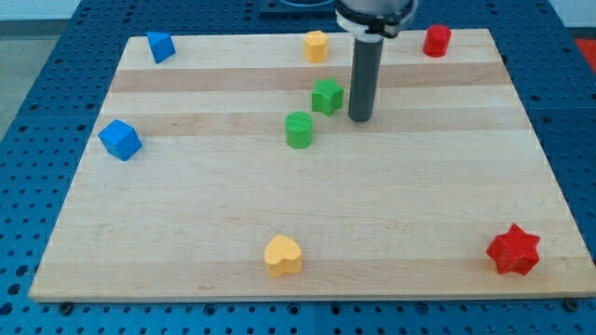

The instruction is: Push the green circle towards the center right of the board

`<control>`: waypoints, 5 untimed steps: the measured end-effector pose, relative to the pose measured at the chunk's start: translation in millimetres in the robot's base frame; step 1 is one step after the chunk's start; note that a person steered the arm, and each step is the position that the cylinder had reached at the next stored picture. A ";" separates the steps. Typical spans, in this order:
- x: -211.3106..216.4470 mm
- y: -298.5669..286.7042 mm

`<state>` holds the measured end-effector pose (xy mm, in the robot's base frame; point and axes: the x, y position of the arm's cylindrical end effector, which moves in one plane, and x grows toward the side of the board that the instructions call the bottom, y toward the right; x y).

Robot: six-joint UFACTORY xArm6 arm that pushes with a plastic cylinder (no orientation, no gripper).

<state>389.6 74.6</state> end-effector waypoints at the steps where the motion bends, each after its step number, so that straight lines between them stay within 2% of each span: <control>1: 34.1 1.8; 3: 51.8 0.8; 5: 91.9 -27.7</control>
<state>481.5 46.8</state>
